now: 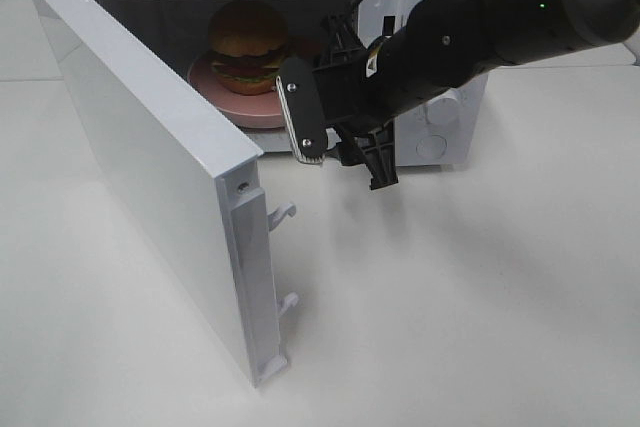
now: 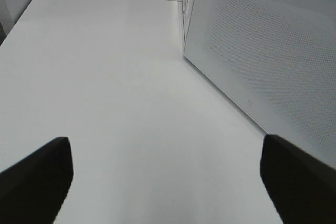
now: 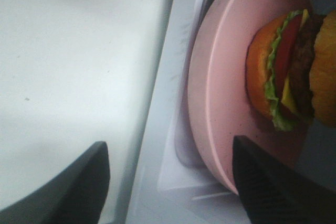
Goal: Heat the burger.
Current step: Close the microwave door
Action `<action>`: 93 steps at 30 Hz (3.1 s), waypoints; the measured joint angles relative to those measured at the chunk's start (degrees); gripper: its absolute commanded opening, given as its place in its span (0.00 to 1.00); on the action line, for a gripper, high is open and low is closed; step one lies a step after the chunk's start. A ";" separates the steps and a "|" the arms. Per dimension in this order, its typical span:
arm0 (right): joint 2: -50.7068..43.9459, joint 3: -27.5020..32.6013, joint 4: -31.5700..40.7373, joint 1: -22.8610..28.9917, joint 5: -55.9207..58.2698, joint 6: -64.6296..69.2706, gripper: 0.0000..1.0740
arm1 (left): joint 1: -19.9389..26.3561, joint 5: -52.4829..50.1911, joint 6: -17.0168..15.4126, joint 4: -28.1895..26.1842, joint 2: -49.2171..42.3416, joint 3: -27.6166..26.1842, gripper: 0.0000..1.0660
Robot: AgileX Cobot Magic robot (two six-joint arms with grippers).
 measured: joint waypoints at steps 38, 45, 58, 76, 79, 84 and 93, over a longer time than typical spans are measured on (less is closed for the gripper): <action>-40.79 23.84 -5.39 0.00 25.10 71.62 0.72 | 0.00 0.00 0.00 0.00 0.00 0.00 0.83; -46.58 23.84 -5.39 0.00 38.16 76.09 0.71 | 0.00 0.00 0.00 0.00 0.00 0.00 0.83; -70.99 24.06 -5.39 0.00 57.12 81.99 0.71 | 0.00 0.00 0.00 0.00 0.00 0.00 0.83; -99.01 33.46 -6.76 -16.44 57.12 83.77 0.72 | 0.00 0.00 0.00 0.00 0.00 0.00 0.83; -103.76 35.75 -6.76 -21.72 53.63 83.88 0.71 | 0.00 0.00 0.00 0.00 0.00 0.00 0.83; -108.63 39.08 -4.87 -27.50 51.80 83.94 0.71 | 0.00 0.00 0.00 0.00 0.00 0.00 0.83; -110.70 39.30 -4.13 -29.05 50.88 83.94 0.71 | 0.00 0.00 0.00 0.00 0.00 0.00 0.83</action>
